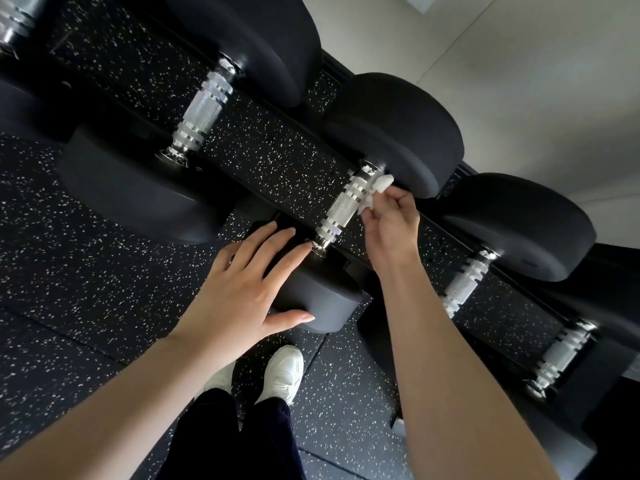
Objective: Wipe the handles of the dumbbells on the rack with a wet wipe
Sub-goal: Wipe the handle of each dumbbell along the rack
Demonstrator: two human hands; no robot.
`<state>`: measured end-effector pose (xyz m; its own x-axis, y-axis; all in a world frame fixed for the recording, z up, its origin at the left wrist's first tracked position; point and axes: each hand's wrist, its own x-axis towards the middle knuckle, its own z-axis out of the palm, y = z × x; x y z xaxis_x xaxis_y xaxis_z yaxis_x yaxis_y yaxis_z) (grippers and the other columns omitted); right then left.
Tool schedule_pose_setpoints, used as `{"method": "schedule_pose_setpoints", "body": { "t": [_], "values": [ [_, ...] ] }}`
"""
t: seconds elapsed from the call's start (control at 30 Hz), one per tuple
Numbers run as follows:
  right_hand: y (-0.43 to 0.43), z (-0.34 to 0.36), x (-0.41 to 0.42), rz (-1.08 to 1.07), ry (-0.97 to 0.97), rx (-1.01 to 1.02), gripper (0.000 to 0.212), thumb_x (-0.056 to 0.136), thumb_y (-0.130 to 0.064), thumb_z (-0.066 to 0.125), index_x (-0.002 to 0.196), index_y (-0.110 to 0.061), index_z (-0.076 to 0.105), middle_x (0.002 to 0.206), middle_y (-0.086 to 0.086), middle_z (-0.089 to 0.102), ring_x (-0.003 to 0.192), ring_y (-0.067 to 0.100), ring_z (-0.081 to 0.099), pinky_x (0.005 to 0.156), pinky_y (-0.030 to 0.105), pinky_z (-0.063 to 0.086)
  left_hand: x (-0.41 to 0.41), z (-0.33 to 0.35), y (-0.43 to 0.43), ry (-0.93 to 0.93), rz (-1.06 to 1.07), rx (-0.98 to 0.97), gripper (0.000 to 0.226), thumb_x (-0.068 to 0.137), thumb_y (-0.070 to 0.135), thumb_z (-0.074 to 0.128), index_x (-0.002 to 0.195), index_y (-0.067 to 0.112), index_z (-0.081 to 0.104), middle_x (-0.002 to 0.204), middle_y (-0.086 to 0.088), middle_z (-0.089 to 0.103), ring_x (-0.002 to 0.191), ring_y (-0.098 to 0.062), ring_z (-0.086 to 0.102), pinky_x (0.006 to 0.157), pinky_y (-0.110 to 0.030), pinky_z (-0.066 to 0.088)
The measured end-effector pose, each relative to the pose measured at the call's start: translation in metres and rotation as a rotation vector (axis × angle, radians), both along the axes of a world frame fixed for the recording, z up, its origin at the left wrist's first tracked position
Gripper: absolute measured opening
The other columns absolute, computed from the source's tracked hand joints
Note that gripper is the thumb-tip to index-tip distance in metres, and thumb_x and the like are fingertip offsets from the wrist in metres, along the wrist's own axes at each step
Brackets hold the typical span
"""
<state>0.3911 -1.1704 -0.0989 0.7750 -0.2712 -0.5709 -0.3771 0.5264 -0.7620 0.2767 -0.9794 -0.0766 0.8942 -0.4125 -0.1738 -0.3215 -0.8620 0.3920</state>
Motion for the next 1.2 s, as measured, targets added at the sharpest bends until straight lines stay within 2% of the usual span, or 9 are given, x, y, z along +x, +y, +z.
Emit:
{"method": "schedule_pose_setpoints", "body": {
  "t": [0.2,0.33,0.5,0.67,0.73,0.87,1.03,1.13,1.2],
  "values": [
    [-0.009,-0.009,0.000,0.077,-0.005,0.140,0.020,0.088,0.013,0.047,0.085,-0.006,0.049,0.078,0.006,0.059,0.072,0.010,0.056,0.069,0.019,0.050,0.000,-0.002,-0.001,-0.016,-0.001,-0.005,0.076,0.086,0.067,0.034,0.143,0.016,0.041,0.146,-0.009,0.042,0.138,-0.028,0.035,0.100,-0.046,0.037],
    [-0.013,-0.010,0.001,0.142,-0.041,0.054,0.022,0.087,0.015,0.048,0.084,-0.007,0.048,0.063,0.000,0.065,0.067,0.009,0.063,0.069,0.021,0.053,0.000,-0.003,-0.001,-0.024,-0.003,0.002,0.076,0.086,0.067,0.035,0.143,0.016,0.040,0.147,-0.008,0.041,0.139,-0.028,0.034,0.100,-0.046,0.036],
    [-0.013,-0.014,0.001,0.176,-0.027,-0.035,0.029,0.083,0.021,0.047,0.080,-0.008,0.048,0.066,0.000,0.068,0.070,0.010,0.066,0.074,0.026,0.054,-0.001,-0.003,-0.001,-0.030,-0.001,0.013,0.077,0.085,0.066,0.036,0.143,0.016,0.041,0.147,-0.008,0.040,0.139,-0.028,0.034,0.099,-0.046,0.036],
    [-0.011,-0.019,-0.007,0.227,-0.003,-0.072,0.030,0.082,0.021,0.046,0.080,-0.008,0.048,0.072,0.004,0.069,0.075,0.016,0.066,0.090,0.038,0.051,-0.001,-0.004,-0.001,-0.038,0.004,0.014,0.077,0.085,0.066,0.036,0.144,0.017,0.038,0.147,-0.008,0.040,0.139,-0.028,0.034,0.101,-0.045,0.035],
    [-0.010,-0.020,-0.012,0.259,0.010,-0.082,0.029,0.083,0.020,0.047,0.080,-0.008,0.049,0.074,0.004,0.070,0.079,0.016,0.068,0.088,0.034,0.054,-0.001,-0.004,-0.001,-0.039,0.005,0.014,0.076,0.086,0.066,0.035,0.144,0.017,0.038,0.148,-0.007,0.039,0.139,-0.027,0.033,0.101,-0.044,0.033],
    [-0.008,-0.020,-0.023,0.318,0.051,-0.068,0.031,0.081,0.023,0.046,0.078,-0.008,0.048,0.076,0.004,0.071,0.081,0.017,0.068,0.073,0.023,0.055,-0.001,-0.003,-0.002,-0.035,0.011,0.015,0.077,0.085,0.066,0.035,0.143,0.016,0.039,0.148,-0.008,0.039,0.139,-0.028,0.033,0.100,-0.044,0.033],
    [-0.006,-0.025,-0.042,0.447,0.105,-0.108,0.030,0.081,0.023,0.048,0.077,-0.007,0.049,0.075,0.007,0.069,0.077,0.019,0.067,0.079,0.028,0.057,-0.002,-0.001,-0.002,-0.038,0.021,0.012,0.077,0.085,0.066,0.035,0.143,0.016,0.039,0.147,-0.008,0.040,0.139,-0.028,0.034,0.099,-0.046,0.036],
    [-0.008,-0.023,-0.045,0.548,0.124,-0.177,0.027,0.081,0.020,0.051,0.076,-0.006,0.047,0.066,0.005,0.069,0.064,0.017,0.068,0.068,0.025,0.057,-0.002,-0.001,-0.002,-0.036,0.019,0.013,0.077,0.085,0.066,0.035,0.144,0.016,0.037,0.147,-0.007,0.040,0.139,-0.028,0.033,0.101,-0.044,0.033],
    [-0.009,-0.018,-0.047,0.638,0.128,-0.226,0.023,0.082,0.015,0.055,0.078,-0.006,0.048,0.066,0.004,0.070,0.064,0.016,0.069,0.067,0.026,0.055,-0.001,-0.001,-0.002,-0.037,0.014,0.015,0.077,0.085,0.065,0.035,0.144,0.016,0.038,0.147,-0.008,0.041,0.139,-0.028,0.033,0.101,-0.042,0.030]
  ]
}}
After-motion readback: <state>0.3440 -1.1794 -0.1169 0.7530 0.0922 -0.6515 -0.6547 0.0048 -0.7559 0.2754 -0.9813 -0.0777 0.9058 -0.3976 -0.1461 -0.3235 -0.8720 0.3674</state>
